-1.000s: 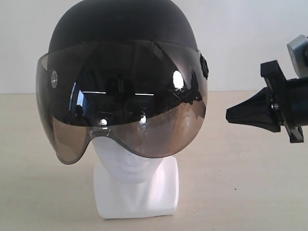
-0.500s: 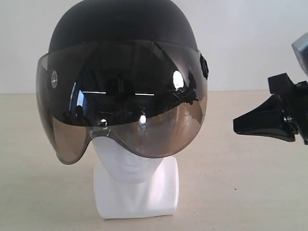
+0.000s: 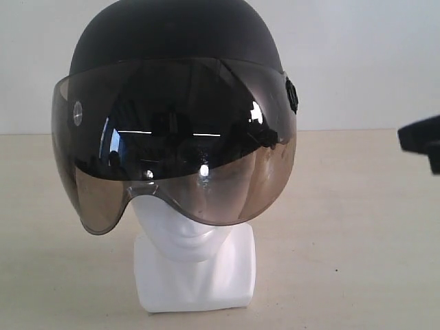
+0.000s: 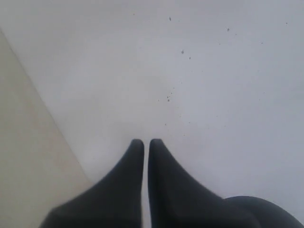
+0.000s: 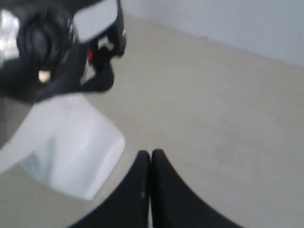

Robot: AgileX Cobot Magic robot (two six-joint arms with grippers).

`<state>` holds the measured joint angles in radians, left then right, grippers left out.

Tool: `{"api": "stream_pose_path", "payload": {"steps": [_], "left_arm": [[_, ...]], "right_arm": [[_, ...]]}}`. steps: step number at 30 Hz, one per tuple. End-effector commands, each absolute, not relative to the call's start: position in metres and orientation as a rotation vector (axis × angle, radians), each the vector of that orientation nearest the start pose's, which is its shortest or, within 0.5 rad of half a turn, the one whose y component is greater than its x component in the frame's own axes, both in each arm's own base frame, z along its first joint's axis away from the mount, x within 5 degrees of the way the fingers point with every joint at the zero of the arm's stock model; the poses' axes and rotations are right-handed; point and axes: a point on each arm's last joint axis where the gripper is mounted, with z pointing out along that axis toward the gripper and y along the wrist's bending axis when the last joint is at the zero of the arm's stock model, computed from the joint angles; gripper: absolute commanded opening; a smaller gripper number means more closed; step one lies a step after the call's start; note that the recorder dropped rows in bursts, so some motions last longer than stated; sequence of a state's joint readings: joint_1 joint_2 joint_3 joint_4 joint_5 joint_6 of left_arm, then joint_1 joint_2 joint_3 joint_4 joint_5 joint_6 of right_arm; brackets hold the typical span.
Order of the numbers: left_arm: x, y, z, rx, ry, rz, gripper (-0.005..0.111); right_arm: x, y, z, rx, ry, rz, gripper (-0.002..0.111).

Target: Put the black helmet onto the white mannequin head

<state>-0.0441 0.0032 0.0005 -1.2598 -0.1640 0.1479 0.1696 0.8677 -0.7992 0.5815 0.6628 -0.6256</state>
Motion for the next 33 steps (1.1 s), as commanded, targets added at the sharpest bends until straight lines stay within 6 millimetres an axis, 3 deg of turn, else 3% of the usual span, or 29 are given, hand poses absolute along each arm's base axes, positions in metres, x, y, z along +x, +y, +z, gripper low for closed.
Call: {"api": "stream_pose_path", "payload": {"steps": [1, 5, 7, 10, 12, 15, 19, 23, 27, 29, 33], "left_arm": [[0.054, 0.002, 0.226, -0.774, 1.276, -0.877, 0.004], [0.043, -0.016, 0.260, -0.421, 1.398, -0.814, 0.004], [0.036, -0.019, 0.279, -0.358, 1.368, -0.820, 0.004], [0.022, -0.022, 0.309, -0.290, 1.310, -0.848, 0.004], [0.025, -0.031, 0.323, -0.215, 1.409, -0.900, 0.004], [0.044, -0.043, 0.335, -0.070, 1.631, -0.870, 0.004], [0.075, -0.054, 0.362, 0.090, 1.799, -0.858, 0.004], [0.127, -0.067, 0.405, 0.294, 1.844, -0.907, 0.004], [0.160, -0.079, 0.409, 0.490, 1.922, -1.029, 0.004], [0.174, -0.082, 0.403, 0.489, 1.955, -1.091, 0.004], [0.183, -0.083, 0.397, 0.514, 1.969, -1.092, 0.004]], "right_arm": [[0.157, 0.056, 0.382, -0.282, 1.985, 0.469, 0.000], [0.154, 0.069, 0.402, -0.471, 2.137, 0.535, 0.000], [0.153, 0.076, 0.412, -0.571, 2.210, 0.565, 0.000], [0.155, 0.082, 0.425, -0.605, 2.177, 0.588, 0.000], [0.154, 0.086, 0.428, -0.612, 2.170, 0.619, 0.000], [0.153, 0.091, 0.428, -0.598, 2.140, 0.712, 0.000], [0.151, 0.102, 0.430, -0.649, 2.037, 0.865, 0.000], [0.152, 0.106, 0.437, -0.627, 1.938, 0.951, 0.000], [0.154, 0.109, 0.440, -0.622, 1.899, 0.995, 0.000], [0.161, 0.111, 0.436, -0.607, 1.912, 0.996, 0.000], [0.169, 0.135, 0.427, -0.669, 1.897, 1.015, 0.000]]}}
